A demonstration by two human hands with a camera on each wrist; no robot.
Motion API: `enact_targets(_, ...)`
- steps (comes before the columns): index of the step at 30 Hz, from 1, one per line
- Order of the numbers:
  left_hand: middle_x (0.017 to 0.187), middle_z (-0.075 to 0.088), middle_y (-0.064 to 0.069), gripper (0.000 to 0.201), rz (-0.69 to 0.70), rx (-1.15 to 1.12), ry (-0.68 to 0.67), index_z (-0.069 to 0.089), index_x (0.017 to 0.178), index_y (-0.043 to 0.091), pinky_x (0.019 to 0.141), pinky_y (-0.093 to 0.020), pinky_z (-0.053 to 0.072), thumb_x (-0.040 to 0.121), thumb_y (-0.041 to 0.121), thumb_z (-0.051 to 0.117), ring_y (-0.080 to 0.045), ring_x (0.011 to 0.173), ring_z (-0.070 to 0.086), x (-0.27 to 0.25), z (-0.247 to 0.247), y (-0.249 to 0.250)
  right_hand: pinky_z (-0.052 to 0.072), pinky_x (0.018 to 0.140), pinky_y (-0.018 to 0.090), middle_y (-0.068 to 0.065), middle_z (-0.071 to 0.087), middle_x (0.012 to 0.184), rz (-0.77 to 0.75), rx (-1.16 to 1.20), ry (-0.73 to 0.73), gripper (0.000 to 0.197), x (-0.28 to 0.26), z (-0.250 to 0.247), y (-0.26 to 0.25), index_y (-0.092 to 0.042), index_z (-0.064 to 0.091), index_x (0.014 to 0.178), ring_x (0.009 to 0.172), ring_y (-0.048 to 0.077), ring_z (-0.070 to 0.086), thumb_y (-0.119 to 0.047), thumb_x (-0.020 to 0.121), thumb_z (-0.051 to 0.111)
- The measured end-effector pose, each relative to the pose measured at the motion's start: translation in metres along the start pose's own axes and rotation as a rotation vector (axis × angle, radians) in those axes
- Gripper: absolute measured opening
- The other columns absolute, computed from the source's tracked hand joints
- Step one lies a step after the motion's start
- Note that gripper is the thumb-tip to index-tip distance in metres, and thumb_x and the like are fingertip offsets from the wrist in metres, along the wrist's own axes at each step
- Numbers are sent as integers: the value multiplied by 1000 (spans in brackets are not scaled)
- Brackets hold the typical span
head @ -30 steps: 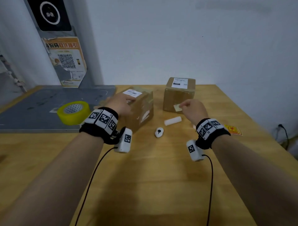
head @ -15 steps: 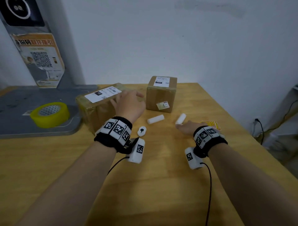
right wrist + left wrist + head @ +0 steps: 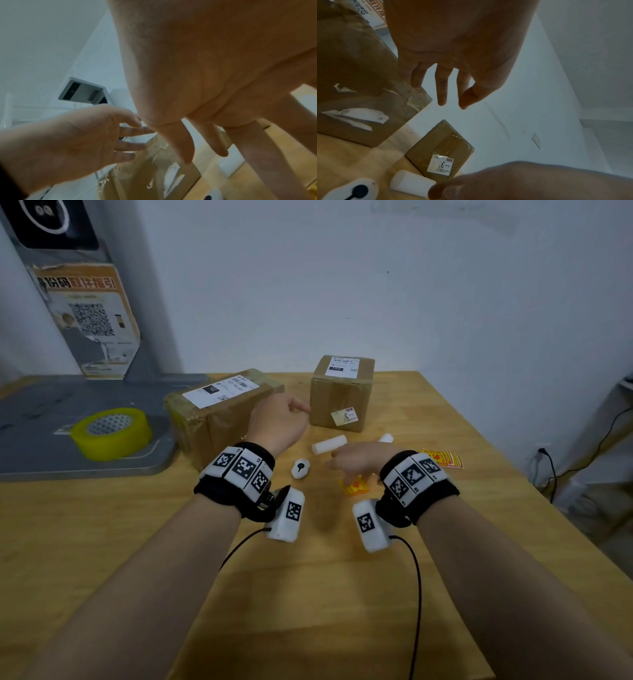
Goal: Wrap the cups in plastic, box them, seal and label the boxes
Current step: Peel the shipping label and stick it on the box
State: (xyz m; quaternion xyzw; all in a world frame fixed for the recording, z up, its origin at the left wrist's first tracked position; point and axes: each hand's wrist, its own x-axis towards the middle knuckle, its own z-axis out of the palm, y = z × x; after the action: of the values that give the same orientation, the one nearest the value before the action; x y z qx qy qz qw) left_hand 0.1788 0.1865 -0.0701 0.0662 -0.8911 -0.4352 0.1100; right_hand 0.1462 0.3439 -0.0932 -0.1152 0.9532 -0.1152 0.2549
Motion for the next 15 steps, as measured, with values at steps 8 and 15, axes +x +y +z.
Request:
enact_targets(8,128,66,6,24,-41,-19,3,71,110,27,103,-37,49,95,18,55,-17,120,59,-9,-15,-15,44,53,28,4,59,78,118,74,160,29,13,8,7,-13,51,85,61,17,55,-34,95,68)
enact_targets(15,113,66,7,26,-53,-30,-27,71,98,31,98,-41,54,94,13,53,-20,111,64,-12,-20,-27,48,62,31,4,58,80,110,-88,44,43,23,26,-4,-10,54,89,76,21,59,-42,85,82)
